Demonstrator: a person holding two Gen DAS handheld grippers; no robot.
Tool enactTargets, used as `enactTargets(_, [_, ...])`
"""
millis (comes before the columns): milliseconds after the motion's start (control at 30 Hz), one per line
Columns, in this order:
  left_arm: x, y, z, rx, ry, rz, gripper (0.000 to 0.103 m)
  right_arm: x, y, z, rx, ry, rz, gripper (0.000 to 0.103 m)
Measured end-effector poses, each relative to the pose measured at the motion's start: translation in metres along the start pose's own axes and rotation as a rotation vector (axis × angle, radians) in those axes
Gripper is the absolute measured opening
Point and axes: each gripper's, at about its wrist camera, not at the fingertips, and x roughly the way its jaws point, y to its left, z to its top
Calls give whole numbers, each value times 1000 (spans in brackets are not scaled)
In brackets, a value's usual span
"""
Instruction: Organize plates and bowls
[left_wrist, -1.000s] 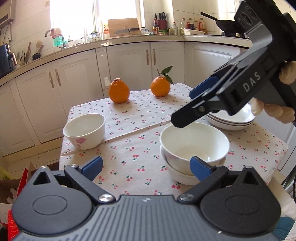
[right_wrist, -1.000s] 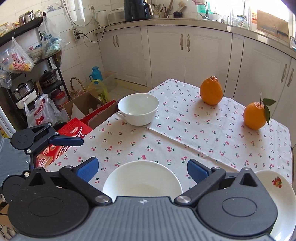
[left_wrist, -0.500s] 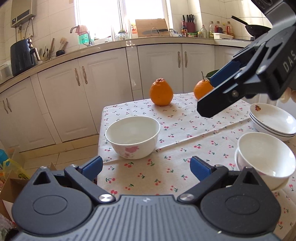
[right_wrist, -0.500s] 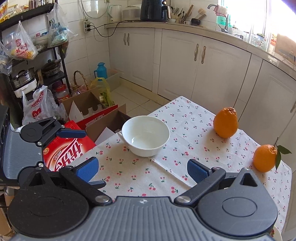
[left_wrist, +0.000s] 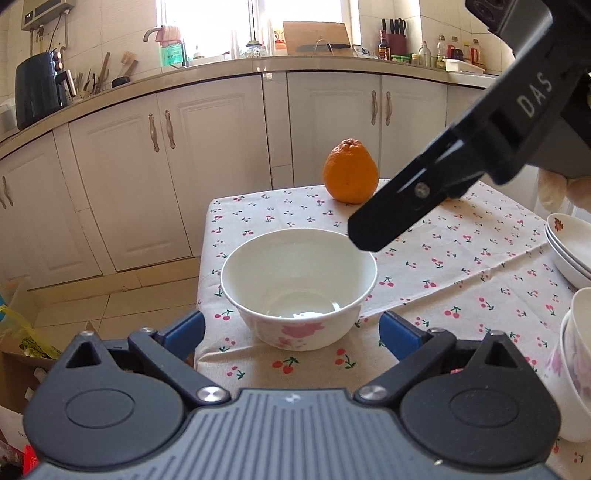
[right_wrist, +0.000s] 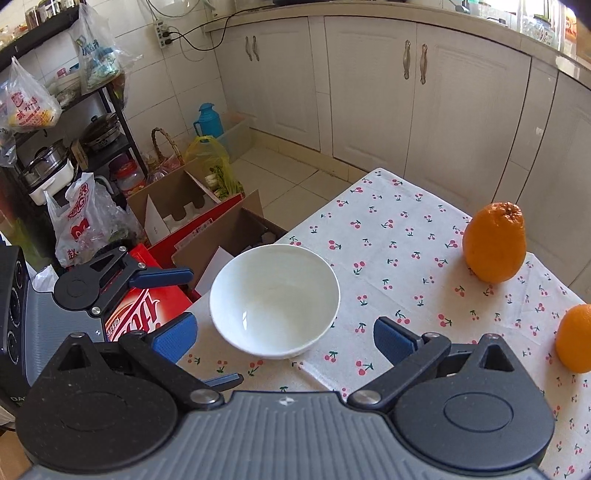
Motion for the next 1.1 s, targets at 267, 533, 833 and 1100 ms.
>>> enactTargets(267, [21, 2, 2, 14, 12, -23, 100, 42, -22, 12, 51, 70, 60, 89])
enactTargets(533, [29, 2, 7, 14, 11, -46, 97, 59, -28, 12, 74, 92, 96, 77])
enactTargets(833, [30, 1, 10, 11, 12, -50, 94, 62, -30, 11, 99, 93, 123, 69])
enactTargets(1100, [26, -2, 13, 16, 11, -48, 94, 55, -27, 10, 95, 85, 107, 69])
